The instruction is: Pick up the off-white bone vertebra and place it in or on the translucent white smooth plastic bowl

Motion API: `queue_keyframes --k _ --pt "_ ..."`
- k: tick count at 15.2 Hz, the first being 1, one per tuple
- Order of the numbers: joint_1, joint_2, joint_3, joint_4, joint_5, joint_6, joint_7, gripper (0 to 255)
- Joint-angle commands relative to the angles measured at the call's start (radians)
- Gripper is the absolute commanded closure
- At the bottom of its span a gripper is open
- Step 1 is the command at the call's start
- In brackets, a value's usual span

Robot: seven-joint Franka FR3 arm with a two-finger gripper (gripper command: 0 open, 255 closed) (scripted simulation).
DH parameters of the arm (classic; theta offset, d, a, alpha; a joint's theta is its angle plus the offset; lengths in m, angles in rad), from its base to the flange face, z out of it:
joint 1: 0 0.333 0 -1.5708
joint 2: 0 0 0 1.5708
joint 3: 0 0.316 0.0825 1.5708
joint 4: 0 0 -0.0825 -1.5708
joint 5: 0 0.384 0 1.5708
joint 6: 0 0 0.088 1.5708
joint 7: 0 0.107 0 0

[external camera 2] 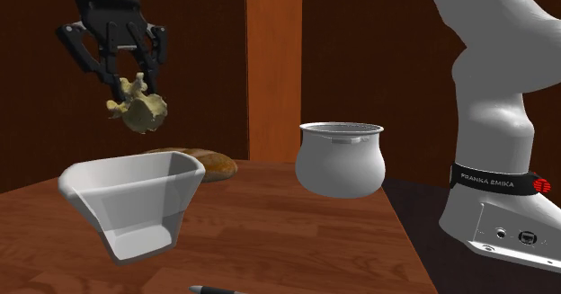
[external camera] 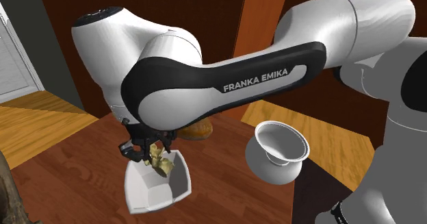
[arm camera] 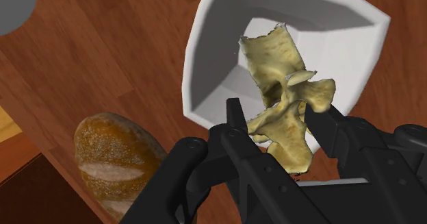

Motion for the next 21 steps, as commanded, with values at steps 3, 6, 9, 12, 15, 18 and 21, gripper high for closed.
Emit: queue_keyframes --k 3,6,9,12,15,18,21 --pt "-0.002 0.009 -0.003 -0.045 -0.007 0.05 0.014 255" --pt "-0.003 0.019 -0.006 -0.071 -0.014 0.084 0.022 255" --pt "-0.003 0.031 -0.01 -0.096 -0.022 0.118 0.031 255" --pt "-0.003 0.042 -0.014 -0.114 -0.03 0.145 0.038 255" --pt "-0.003 0.042 -0.014 -0.114 -0.03 0.145 0.038 255" --pt "-0.003 0.042 -0.014 -0.114 -0.03 0.145 0.038 255" --pt "-0.003 0.042 -0.014 -0.114 -0.03 0.145 0.038 0"
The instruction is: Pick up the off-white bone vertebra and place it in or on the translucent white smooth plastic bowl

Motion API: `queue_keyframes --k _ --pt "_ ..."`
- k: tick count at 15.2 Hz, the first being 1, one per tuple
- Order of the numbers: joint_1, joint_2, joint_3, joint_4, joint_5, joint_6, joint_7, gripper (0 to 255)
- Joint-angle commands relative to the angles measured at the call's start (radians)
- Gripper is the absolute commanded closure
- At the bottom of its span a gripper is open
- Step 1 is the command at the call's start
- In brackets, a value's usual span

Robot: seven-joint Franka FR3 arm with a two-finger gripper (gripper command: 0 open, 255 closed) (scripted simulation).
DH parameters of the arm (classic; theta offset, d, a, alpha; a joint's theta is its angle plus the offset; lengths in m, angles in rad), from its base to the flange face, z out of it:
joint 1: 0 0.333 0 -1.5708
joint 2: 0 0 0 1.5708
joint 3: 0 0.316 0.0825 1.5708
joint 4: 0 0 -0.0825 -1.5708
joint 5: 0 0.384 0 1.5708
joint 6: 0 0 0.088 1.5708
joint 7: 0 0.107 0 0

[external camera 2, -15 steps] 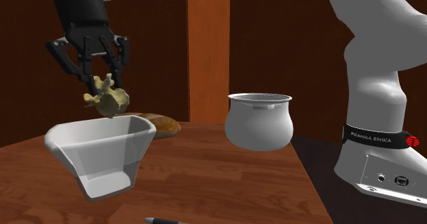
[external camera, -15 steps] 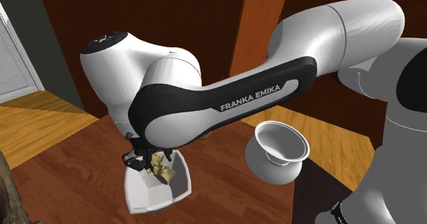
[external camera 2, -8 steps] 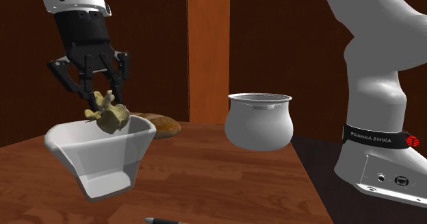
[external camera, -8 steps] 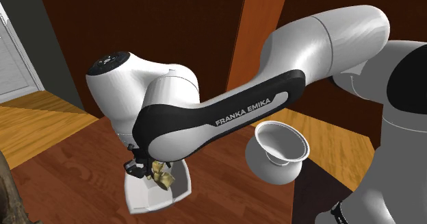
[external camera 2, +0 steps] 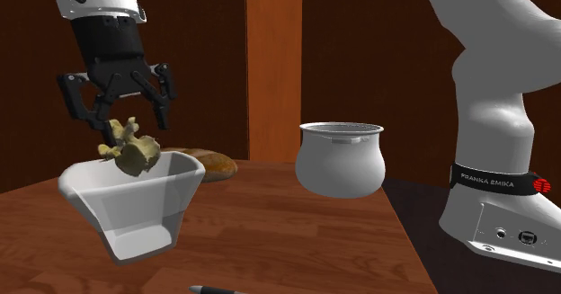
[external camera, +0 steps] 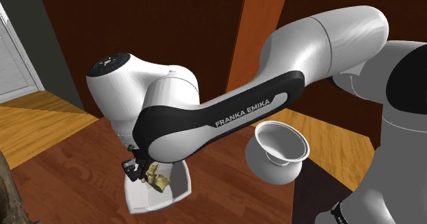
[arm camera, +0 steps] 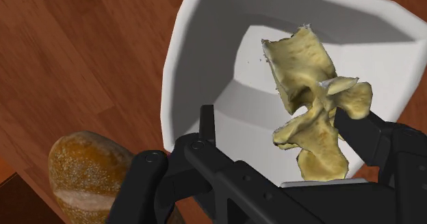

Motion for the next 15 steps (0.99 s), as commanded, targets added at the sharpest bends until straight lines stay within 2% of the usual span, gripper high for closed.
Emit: queue_keyframes --k 1,4,8,15 --pt "0.0 0.0 0.0 0.0 0.0 0.0 0.0 0" --pt "0.0 0.0 0.0 0.0 0.0 0.0 0.0 0" --pt "0.023 -0.007 0.01 0.118 0.014 -0.121 -0.015 0" --pt "0.023 -0.007 0.01 0.118 0.015 -0.121 -0.015 0"
